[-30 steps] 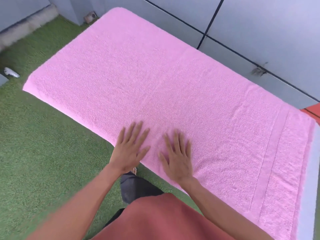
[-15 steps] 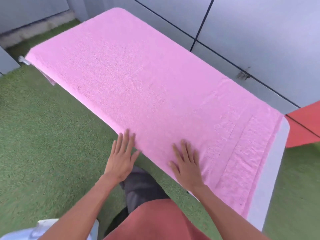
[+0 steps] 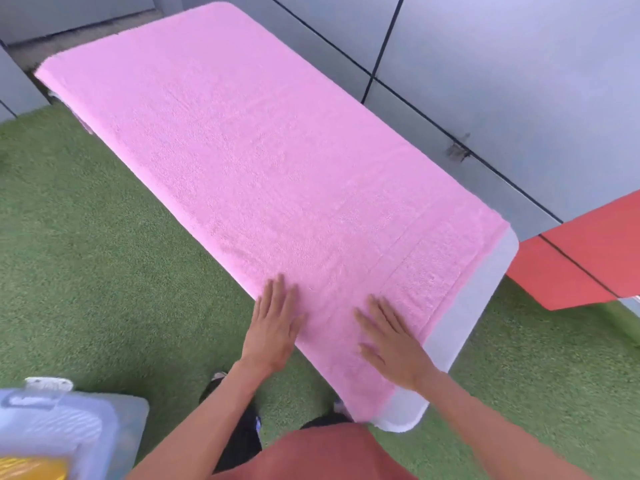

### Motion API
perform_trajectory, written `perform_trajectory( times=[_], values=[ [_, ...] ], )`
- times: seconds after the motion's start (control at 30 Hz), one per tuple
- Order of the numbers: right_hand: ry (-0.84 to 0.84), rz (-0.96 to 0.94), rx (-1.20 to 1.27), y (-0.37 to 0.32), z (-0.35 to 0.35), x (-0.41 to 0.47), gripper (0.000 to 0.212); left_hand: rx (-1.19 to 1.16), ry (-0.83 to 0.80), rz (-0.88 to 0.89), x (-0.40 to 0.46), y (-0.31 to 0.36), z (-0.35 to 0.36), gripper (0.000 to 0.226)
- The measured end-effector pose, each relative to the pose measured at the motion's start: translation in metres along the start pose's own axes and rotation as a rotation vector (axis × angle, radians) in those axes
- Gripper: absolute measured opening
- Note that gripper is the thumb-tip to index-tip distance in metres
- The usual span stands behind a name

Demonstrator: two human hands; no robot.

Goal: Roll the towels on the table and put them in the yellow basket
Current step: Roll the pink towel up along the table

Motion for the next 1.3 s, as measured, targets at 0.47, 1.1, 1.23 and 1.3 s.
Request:
perform_trajectory(
  times=[0.47,1.1,1.23,1.3],
  values=[
    [-0.070,-0.333,0.203,0.177,0.003,-0.059,0.059,0.118,0.145,-0.191,-0.040,0.184,0.131,0.077],
    [0.070,-0.161,0.116,0.397,-0.024,0.050,0.062,0.018,0.539,-0.495,-0.054,0.235,0.146,0.059],
    [0.088,-0.170,0.106,0.421,-0.024,0.061,0.056,-0.074,0.656,-0.693,-0.065,0.248,0.155,0.037],
    [0.100,-0.187,0.125,0.429,-0.023,0.063,0.052,-0.112,0.717,-0.747,-0.072,0.257,0.156,0.036]
  ],
)
Point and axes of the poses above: each hand's wrist, its own x-axis towards the middle knuckle, its own z-axis out of the palm, y = z × x, the point moved 1 cm from there along x, towards the middle knuckle, and after that the axes turned 9 degrees about -x, right-handed, at the moved point
